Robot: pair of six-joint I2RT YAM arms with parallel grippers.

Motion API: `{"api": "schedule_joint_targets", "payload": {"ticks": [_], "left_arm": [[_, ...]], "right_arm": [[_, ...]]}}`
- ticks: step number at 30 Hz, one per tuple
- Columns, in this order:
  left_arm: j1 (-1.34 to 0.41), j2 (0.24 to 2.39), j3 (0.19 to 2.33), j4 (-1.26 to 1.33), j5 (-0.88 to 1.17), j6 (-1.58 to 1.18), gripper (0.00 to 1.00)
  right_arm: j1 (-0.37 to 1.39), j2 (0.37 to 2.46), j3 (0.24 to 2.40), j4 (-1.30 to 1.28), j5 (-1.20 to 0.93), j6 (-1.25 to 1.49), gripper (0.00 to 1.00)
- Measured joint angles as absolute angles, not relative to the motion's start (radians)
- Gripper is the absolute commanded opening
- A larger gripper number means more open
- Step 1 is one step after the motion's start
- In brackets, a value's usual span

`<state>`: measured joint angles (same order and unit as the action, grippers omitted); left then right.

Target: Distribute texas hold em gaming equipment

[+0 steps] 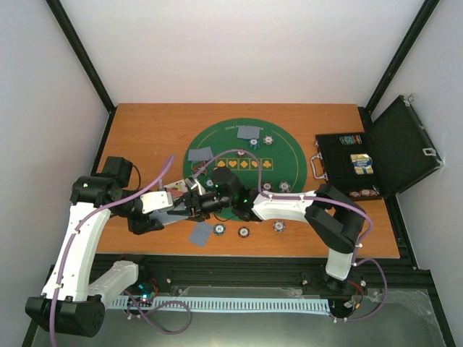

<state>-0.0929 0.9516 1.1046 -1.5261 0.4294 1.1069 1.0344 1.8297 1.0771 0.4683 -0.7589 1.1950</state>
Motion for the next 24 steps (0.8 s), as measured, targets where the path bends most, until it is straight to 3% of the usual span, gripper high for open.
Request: {"api": "schedule_joint_targets", "payload": {"ticks": [7,14,24], "left_arm": [[-0.093,0.952,1.105,-1.527,0.414,1.107,0.01],[-0.093,0.952,1.105,-1.530,0.404,1.107,0.01],[-0.093,0.950,1.105,-1.532,0.416,1.107,0.01]], "right_arm": [[1.011,1.777,1.061,0.416,-0.758,1.159,0.39],[0.997,1.722,1.069,0.324,-0.741,1.115,0.05],[0.889,1.644,1.073,0.075,-0.700,1.001,0.03]]}}
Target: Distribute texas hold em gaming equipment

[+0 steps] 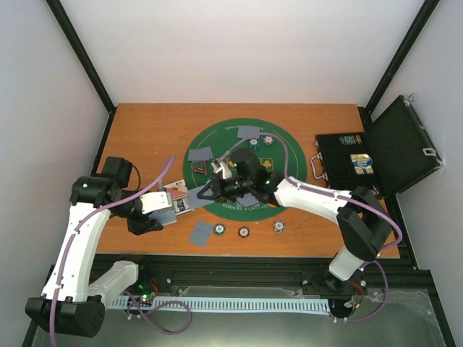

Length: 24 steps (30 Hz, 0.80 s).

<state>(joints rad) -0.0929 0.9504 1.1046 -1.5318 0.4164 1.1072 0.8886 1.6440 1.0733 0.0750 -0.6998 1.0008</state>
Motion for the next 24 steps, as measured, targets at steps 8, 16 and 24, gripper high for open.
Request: {"api": "schedule_joint_targets", "payload": {"ticks": [8,16,24], "left_arm": [[-0.093,0.950,1.107,-1.535,0.416,1.107,0.01],[-0.093,0.949,1.113,-1.544,0.416,1.107,0.01],[-0.093,0.944,1.120,-1.546,0.416,1.107,0.01]], "right_arm": [[0.762,1.700,1.374,-0.417,-0.487,0.638,0.03],[0.761,1.964,1.756,-0.721,0.057,0.264,0.03],[0.828,2.158,1.793,-0.693,0.554,-0.051,0.03]]}}
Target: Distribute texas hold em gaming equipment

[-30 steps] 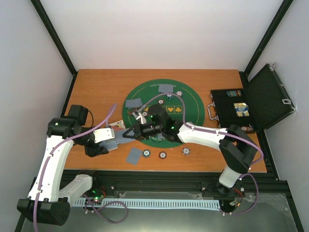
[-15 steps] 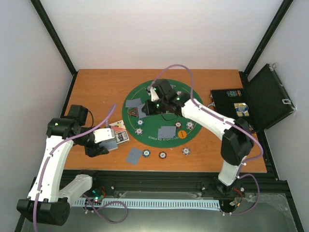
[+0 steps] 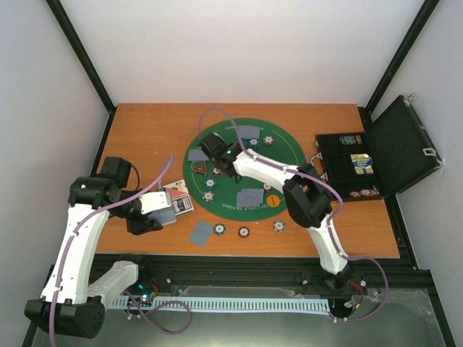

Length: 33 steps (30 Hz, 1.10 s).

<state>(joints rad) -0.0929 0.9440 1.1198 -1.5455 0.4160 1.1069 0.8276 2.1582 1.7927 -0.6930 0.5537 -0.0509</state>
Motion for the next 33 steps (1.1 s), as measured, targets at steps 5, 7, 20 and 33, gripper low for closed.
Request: {"api": "schedule_joint_targets", "payload": {"ticks": [5,7,20,33], "left_arm": [[-0.093,0.940,1.120,-1.546,0.416,1.107,0.01],[-0.093,0.939,1.120,-1.546,0.416,1.107,0.01],[-0.093,0.929,1.120,-1.546,0.415,1.107,0.01],[-0.093,0.925,1.138,-1.554,0.414,1.107,0.01]], "right_arm": [[0.876,2.252,1.799,-0.608,0.700,-0.205,0.03],[0.887,2.295,1.800,-0.587,0.725,-0.242,0.03],[0.903,2.251,1.660,-0.593,0.649,-0.207,0.56],[0.908,2.033,1.477,-0.622,0.458,-0.047,0.68]]}}
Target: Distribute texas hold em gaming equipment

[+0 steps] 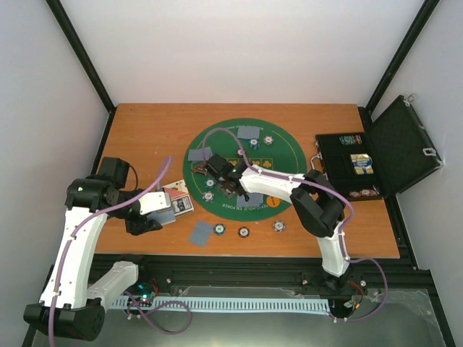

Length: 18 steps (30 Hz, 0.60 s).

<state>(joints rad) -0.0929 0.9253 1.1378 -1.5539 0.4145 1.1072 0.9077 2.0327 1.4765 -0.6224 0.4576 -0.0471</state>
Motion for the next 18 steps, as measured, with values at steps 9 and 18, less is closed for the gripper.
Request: {"api": "schedule_joint_targets", "payload": {"ticks": [9,18], "left_arm": [[-0.093,0.919,1.142,-1.566,0.414,1.108,0.01],[-0.093,0.919,1.153,-1.570,0.414,1.108,0.01]], "right_arm": [[0.712,1.903,1.414,-0.613,0.133,0.161,0.50],[0.721,1.903,1.315,-0.563,-0.025,0.235,0.48]]}}
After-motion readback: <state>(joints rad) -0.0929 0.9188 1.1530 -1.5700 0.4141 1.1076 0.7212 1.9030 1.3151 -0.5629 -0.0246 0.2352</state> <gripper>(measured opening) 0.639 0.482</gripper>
